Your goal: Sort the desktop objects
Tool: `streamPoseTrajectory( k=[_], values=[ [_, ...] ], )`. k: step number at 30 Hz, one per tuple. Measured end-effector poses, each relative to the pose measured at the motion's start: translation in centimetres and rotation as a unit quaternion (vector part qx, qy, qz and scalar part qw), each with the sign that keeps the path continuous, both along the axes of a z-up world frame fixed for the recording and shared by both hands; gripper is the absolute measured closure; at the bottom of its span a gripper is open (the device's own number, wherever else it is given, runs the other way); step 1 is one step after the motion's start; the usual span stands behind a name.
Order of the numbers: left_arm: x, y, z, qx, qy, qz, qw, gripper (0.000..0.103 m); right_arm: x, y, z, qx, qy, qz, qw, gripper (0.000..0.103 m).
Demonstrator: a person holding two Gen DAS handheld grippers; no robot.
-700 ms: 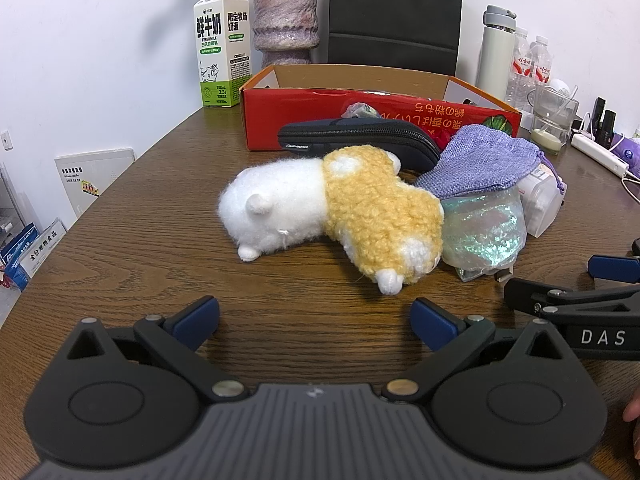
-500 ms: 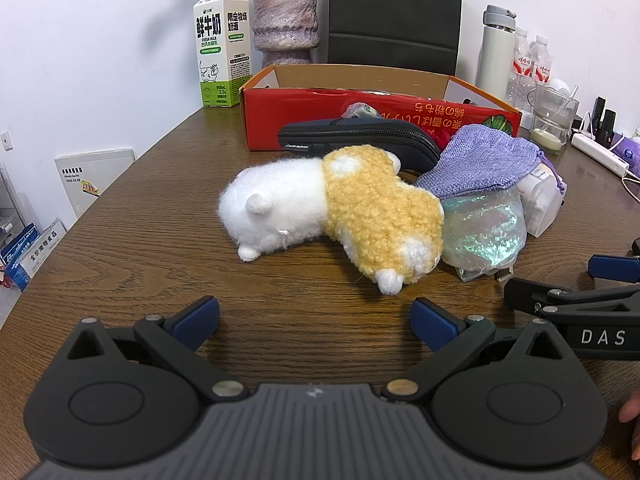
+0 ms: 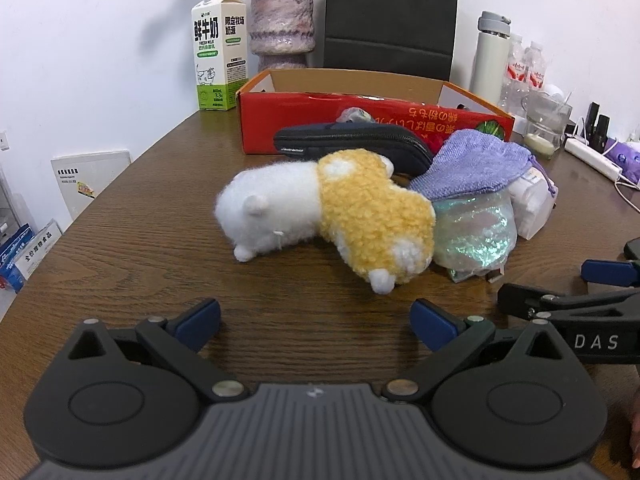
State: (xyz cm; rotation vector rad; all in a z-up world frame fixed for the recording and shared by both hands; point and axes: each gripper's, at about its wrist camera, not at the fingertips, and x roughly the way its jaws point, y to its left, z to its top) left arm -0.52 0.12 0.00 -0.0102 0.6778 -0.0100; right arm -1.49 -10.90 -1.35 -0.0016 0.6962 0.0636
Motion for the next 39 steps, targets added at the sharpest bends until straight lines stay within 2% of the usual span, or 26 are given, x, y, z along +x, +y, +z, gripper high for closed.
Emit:
streamPoseTrajectory(
  k=[3, 5, 8, 10, 12, 15, 19, 21, 25, 26, 30, 32, 34, 35, 36, 37, 39],
  values=[
    [0.0, -0.1, 0.6, 0.003, -0.006, -0.001, 1.0000, 0.000, -0.3, -0.1, 0.2, -0.004, 0.007, 0.011, 1.000, 0.001],
    [-0.8, 0.1, 2.1, -0.004, -0.036, -0.023, 0.9991, 0.000, -1.1, -0.1, 0.9, -0.002, 0.000, 0.024, 1.000, 0.003],
    [-1.3, 0.6, 4.4, -0.026, -0.082, -0.061, 0.9945, 0.000, -2.5, -0.6, 2.7, 0.002, -0.042, 0.050, 0.998, 0.004],
    [-0.5, 0.8, 5.4, -0.033, -0.092, -0.063, 0.9932, 0.000, -2.6, -1.5, 4.0, 0.025, -0.067, 0.059, 0.996, 0.004],
    [0.9, 0.6, 5.7, -0.022, -0.100, -0.053, 0.9934, 0.000, -1.8, -2.6, 5.2, 0.058, -0.086, 0.040, 0.994, 0.004],
    [3.5, 0.9, 6.1, -0.001, -0.103, -0.034, 0.9941, 0.000, 0.4, -3.7, 6.4, 0.093, -0.100, 0.014, 0.991, 0.010],
    [6.7, 3.6, 6.3, -0.061, -0.071, -0.027, 0.9952, 0.000, 2.1, -3.2, 7.3, 0.100, -0.108, 0.042, 0.988, 0.013],
    [7.3, 4.9, 6.3, -0.075, -0.070, -0.017, 0.9945, 0.000, 2.2, -2.1, 7.3, 0.099, -0.113, 0.076, 0.986, 0.013],
    [7.9, 7.3, 6.0, -0.055, -0.082, 0.043, 0.9942, 0.000, 2.5, 1.4, 6.8, 0.082, -0.110, 0.161, 0.977, 0.014],
    [8.0, 7.8, 6.1, -0.056, -0.081, 0.051, 0.9938, 0.000, 2.7, 2.4, 6.6, 0.077, -0.107, 0.176, 0.976, 0.019],
    [7.7, 9.5, 6.6, -0.054, -0.094, 0.079, 0.9909, 0.000, 4.9, 7.0, 5.3, 0.052, -0.065, 0.213, 0.973, 0.026],
    [7.1, 9.9, 7.1, -0.049, -0.108, 0.086, 0.9892, 0.000, 6.1, 9.1, 3.7, 0.027, -0.040, 0.216, 0.975, 0.029],
    [6.6, 10.4, 7.6, -0.048, -0.119, 0.095, 0.9872, 0.000, 7.0, 10.9, 1.6, -0.010, -0.013, 0.216, 0.976, 0.038],
    [6.4, 10.5, 7.8, -0.049, -0.121, 0.097, 0.9867, 0.000, 6.9, 11.9, 0.7, -0.041, -0.017, 0.209, 0.977, 0.051],
    [6.2, 10.7, 8.0, -0.050, -0.124, 0.098, 0.9862, 0.000, 6.3, 12.2, 0.7, -0.054, -0.034, 0.208, 0.976, 0.054],
    [5.9, 10.8, 8.2, -0.049, -0.128, 0.097, 0.9858, 0.000, 5.8, 12.1, 1.2, -0.045, -0.025, 0.212, 0.976, 0.055],
    [5.5, 11.3, 8.6, -0.045, -0.136, 0.104, 0.9842, 0.000, 4.1, 10.2, 3.3, 0.024, -0.035, 0.231, 0.972, 0.056]
  ],
)
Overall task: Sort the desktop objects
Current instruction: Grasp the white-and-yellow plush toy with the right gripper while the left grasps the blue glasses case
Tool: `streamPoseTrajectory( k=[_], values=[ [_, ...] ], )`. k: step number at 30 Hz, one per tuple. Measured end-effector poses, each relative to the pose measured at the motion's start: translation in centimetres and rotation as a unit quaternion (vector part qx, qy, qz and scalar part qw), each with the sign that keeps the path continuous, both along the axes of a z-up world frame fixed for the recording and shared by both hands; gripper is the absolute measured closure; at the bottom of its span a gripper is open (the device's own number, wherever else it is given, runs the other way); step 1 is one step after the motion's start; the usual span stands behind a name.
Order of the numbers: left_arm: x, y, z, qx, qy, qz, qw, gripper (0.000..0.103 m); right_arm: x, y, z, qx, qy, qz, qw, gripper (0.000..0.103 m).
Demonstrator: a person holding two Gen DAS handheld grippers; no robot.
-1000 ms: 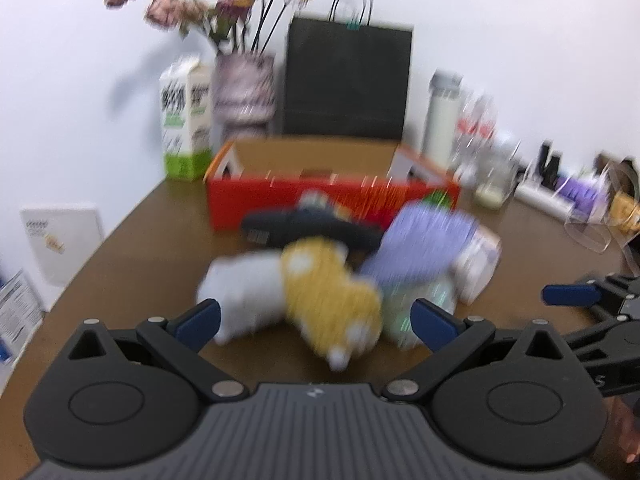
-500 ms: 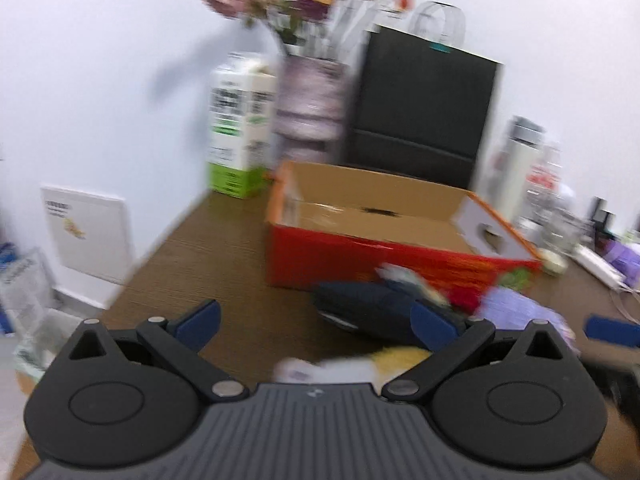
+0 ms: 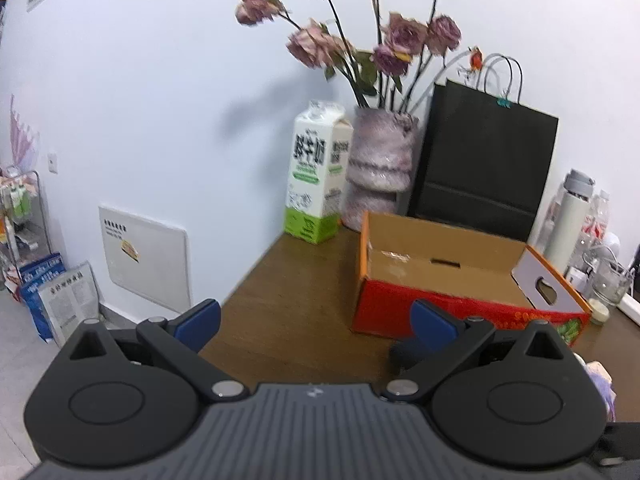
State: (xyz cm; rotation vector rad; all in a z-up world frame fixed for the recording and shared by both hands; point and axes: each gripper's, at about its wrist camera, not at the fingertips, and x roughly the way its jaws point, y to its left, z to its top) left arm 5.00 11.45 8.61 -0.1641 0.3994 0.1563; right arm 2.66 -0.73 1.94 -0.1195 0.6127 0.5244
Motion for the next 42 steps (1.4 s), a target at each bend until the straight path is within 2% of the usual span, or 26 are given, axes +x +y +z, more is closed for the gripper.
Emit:
streamPoseTrajectory(
  k=[1, 4, 6, 9, 11, 13, 16, 19, 20, 21, 22, 23, 26, 28, 30, 31, 33, 35, 38, 42],
  values=[
    [0.0, 0.2, 0.2, 0.000, -0.001, 0.005, 1.0000, 0.000, -1.1, -1.0, 1.1, 0.019, -0.010, 0.002, 1.000, 0.056],
    [0.3, 1.0, 0.2, -0.021, -0.001, 0.007, 0.9997, 0.000, -4.5, -4.6, 4.5, 0.027, -0.062, -0.018, 0.998, 0.055],
    [1.3, 0.5, -0.6, -0.042, 0.026, -0.003, 0.9988, 0.000, -6.2, -7.4, 5.9, 0.027, -0.085, -0.050, 0.995, 0.055],
    [3.3, -2.3, -2.5, -0.059, 0.077, -0.039, 0.9946, 0.000, -6.9, -11.2, 6.7, 0.025, -0.102, -0.136, 0.985, 0.055],
    [4.6, -5.1, -3.2, -0.057, 0.101, -0.061, 0.9914, 0.000, -6.6, -13.3, 6.5, 0.030, -0.097, -0.180, 0.979, 0.055],
    [6.1, -7.8, -3.9, -0.044, 0.123, -0.076, 0.9886, 0.000, -6.1, -14.2, 6.1, 0.034, -0.094, -0.197, 0.975, 0.055],
    [8.0, -10.3, -5.3, 0.001, 0.144, -0.041, 0.9887, 0.000, -6.5, -14.5, 5.4, 0.047, -0.086, -0.200, 0.975, 0.055],
    [8.7, -10.7, -6.4, 0.010, 0.154, -0.019, 0.9878, 0.000, -6.9, -14.5, 5.2, 0.057, -0.078, -0.195, 0.976, 0.054],
    [8.5, -10.3, -6.6, -0.002, 0.157, -0.017, 0.9875, 0.006, -7.3, -14.5, 5.3, 0.061, -0.076, -0.196, 0.976, 0.054],
    [8.0, -9.7, -6.8, -0.025, 0.157, -0.028, 0.9869, 0.026, -5.6, -14.0, 5.1, 0.064, -0.073, -0.197, 0.976, 0.054],
    [7.5, -9.1, -6.8, -0.041, 0.159, -0.036, 0.9858, 0.028, -5.0, -14.4, 5.1, 0.070, -0.073, -0.198, 0.975, 0.054],
    [6.8, -8.8, -6.7, -0.043, 0.151, -0.039, 0.9868, 0.033, -4.3, -14.8, 5.0, 0.074, -0.073, -0.200, 0.974, 0.054],
    [4.6, -7.5, -6.4, -0.035, 0.143, -0.053, 0.9877, 0.036, -4.2, -15.4, 5.1, 0.078, -0.079, -0.205, 0.973, 0.054],
    [3.7, -7.0, -6.5, -0.025, 0.147, -0.054, 0.9873, 0.032, -4.0, -15.7, 5.1, 0.080, -0.080, -0.203, 0.973, 0.054],
    [3.7, -7.1, -6.5, 0.000, 0.151, -0.045, 0.9875, 0.022, -3.8, -15.6, 4.9, 0.087, -0.073, -0.200, 0.973, 0.054],
    [3.9, -7.1, -6.6, 0.011, 0.150, -0.043, 0.9877, 0.023, -3.6, -15.4, 4.7, 0.091, -0.068, -0.197, 0.974, 0.054],
    [4.1, -7.0, -6.8, 0.009, 0.148, -0.050, 0.9877, 0.034, -3.4, -14.6, 4.4, 0.091, -0.065, -0.188, 0.976, 0.054],
    [4.0, -7.1, -6.5, 0.015, 0.140, -0.056, 0.9885, 0.038, -3.4, -14.0, 4.5, 0.089, -0.067, -0.180, 0.977, 0.054],
    [3.0, -7.0, -4.9, 0.020, 0.112, -0.068, 0.9912, 0.040, -3.7, -13.9, 5.6, 0.090, -0.088, -0.180, 0.976, 0.054],
    [3.4, -6.7, 0.4, 0.015, 0.046, -0.099, 0.9939, 0.039, -2.4, -14.5, 8.5, 0.079, -0.122, -0.189, 0.971, 0.054]
  ],
)
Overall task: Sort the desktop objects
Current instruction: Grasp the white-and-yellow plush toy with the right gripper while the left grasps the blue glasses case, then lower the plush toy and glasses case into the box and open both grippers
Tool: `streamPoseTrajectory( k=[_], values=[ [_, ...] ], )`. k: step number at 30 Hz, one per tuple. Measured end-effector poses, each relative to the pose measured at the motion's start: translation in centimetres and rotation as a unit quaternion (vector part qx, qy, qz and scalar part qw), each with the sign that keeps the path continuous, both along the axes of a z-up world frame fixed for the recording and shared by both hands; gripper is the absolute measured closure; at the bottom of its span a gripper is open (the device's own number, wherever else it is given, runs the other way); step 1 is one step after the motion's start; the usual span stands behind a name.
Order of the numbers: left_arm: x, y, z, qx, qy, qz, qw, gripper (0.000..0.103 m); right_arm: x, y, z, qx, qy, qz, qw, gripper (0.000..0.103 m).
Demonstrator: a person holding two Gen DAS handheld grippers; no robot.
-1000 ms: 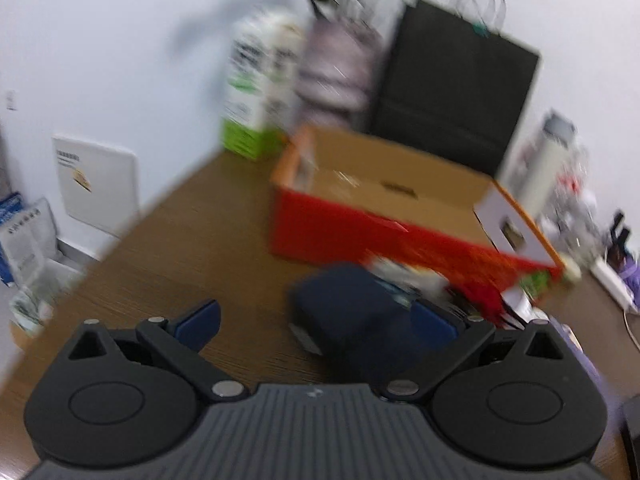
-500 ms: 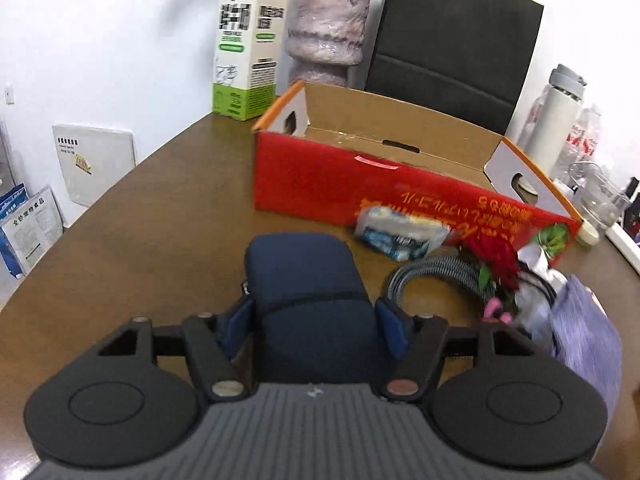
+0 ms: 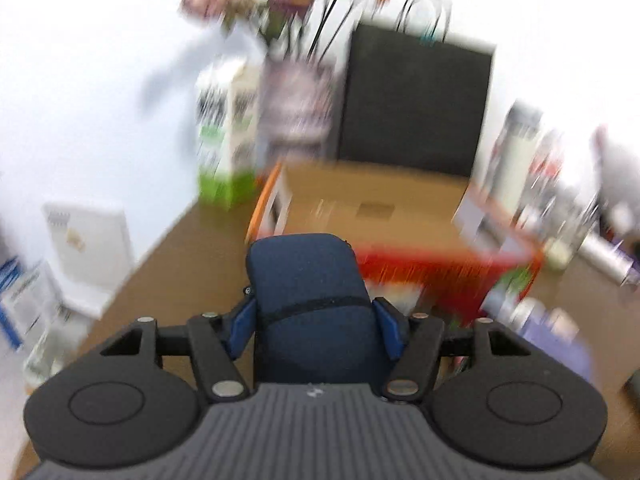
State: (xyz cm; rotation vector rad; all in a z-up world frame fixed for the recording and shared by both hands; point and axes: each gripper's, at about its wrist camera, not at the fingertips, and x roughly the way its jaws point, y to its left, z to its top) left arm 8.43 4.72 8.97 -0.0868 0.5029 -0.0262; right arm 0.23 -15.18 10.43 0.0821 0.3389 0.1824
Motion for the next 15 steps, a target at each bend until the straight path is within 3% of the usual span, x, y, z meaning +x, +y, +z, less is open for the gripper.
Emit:
streamPoseTrajectory(
  k=[4, 7, 10, 15],
  values=[
    [4.8, -0.1, 5.3, 0.006, -0.025, -0.031, 0.9992, 0.039, 4.2, -0.2, 4.0, -0.025, -0.021, -0.001, 0.999, 0.054],
    [10.8, -0.6, 7.4, 0.018, 0.000, -0.044, 0.9989, 0.039, 9.9, 0.0, 6.0, -0.060, -0.017, -0.017, 0.998, 0.054],
    [17.1, -1.1, 6.8, 0.029, 0.046, -0.040, 0.9977, 0.039, 16.9, 0.5, 5.8, -0.088, 0.039, -0.005, 0.995, 0.054],
    [24.1, -1.9, 2.6, 0.062, 0.104, -0.027, 0.9922, 0.039, 27.9, 0.5, 2.0, -0.094, 0.154, -0.025, 0.983, 0.054]
  ],
)
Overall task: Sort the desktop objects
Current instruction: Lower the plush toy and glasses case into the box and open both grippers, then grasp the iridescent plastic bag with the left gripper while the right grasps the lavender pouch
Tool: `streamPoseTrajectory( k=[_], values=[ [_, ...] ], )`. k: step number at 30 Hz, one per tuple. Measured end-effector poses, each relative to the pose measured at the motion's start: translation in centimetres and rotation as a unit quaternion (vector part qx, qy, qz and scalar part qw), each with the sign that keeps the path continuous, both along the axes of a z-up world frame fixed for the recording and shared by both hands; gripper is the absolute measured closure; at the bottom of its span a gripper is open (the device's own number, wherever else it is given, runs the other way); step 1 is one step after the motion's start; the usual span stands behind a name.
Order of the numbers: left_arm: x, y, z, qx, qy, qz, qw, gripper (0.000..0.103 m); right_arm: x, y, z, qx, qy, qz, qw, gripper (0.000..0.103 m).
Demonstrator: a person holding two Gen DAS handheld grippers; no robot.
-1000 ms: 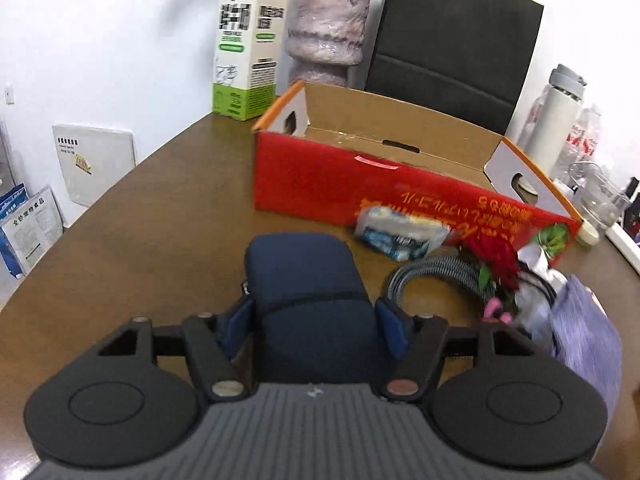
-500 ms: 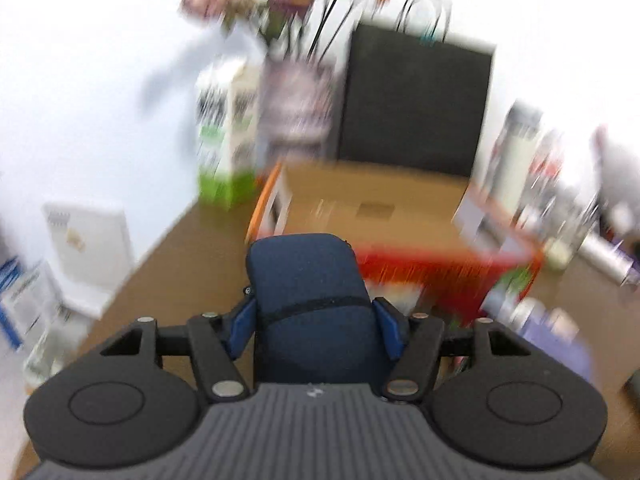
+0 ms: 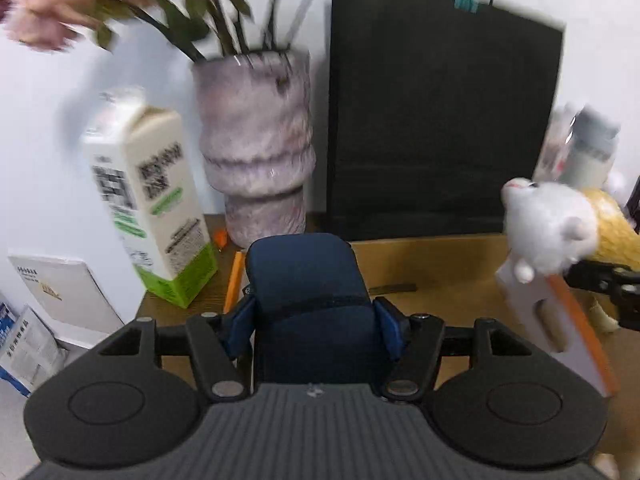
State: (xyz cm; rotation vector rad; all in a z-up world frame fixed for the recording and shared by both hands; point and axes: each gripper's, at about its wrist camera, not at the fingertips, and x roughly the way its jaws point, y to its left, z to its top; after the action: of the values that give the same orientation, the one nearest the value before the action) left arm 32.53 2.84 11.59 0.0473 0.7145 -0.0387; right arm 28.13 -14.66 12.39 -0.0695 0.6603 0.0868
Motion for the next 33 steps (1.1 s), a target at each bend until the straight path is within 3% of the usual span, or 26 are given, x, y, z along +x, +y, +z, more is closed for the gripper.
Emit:
streamPoseTrajectory(
  k=[5, 9, 13, 17, 21, 23, 26, 29, 33],
  values=[
    [4.0, -0.8, -3.7, 0.043, 0.048, 0.026, 0.9976, 0.037, 6.2, 1.1, -5.2, -0.021, 0.086, -0.011, 0.996, 0.054],
    [4.8, -0.9, -5.3, 0.038, 0.057, 0.047, 0.9965, 0.039, 7.6, 3.0, -8.1, -0.066, 0.105, -0.002, 0.992, 0.053],
    [4.8, -1.2, -4.9, 0.033, 0.051, 0.040, 0.9974, 0.033, 8.6, 4.3, -10.4, -0.117, 0.113, 0.000, 0.987, 0.052],
    [3.9, -1.3, -2.4, 0.024, 0.025, 0.026, 0.9991, 0.023, 8.6, 3.9, -9.3, -0.098, 0.111, -0.015, 0.989, 0.047],
    [2.7, -1.2, 0.1, 0.027, 0.011, 0.025, 0.9993, 0.015, 6.3, 3.8, -5.9, -0.119, 0.058, -0.021, 0.991, 0.026],
    [1.8, -1.0, 0.9, 0.030, 0.010, 0.030, 0.9990, 0.009, 5.3, 3.4, -4.2, -0.115, 0.041, -0.023, 0.992, 0.026],
    [0.5, -0.6, 1.6, 0.029, 0.018, 0.039, 0.9987, 0.006, 4.1, 2.3, -2.2, -0.073, 0.051, -0.019, 0.996, 0.026],
    [-1.3, -0.2, 2.4, 0.015, 0.030, 0.044, 0.9985, 0.005, 2.0, 1.2, -1.0, -0.032, 0.056, -0.022, 0.998, 0.026],
    [-4.6, -0.1, 3.8, 0.018, 0.015, 0.045, 0.9987, 0.001, -1.2, 1.3, -0.2, -0.017, 0.052, -0.022, 0.998, 0.024]
  ],
)
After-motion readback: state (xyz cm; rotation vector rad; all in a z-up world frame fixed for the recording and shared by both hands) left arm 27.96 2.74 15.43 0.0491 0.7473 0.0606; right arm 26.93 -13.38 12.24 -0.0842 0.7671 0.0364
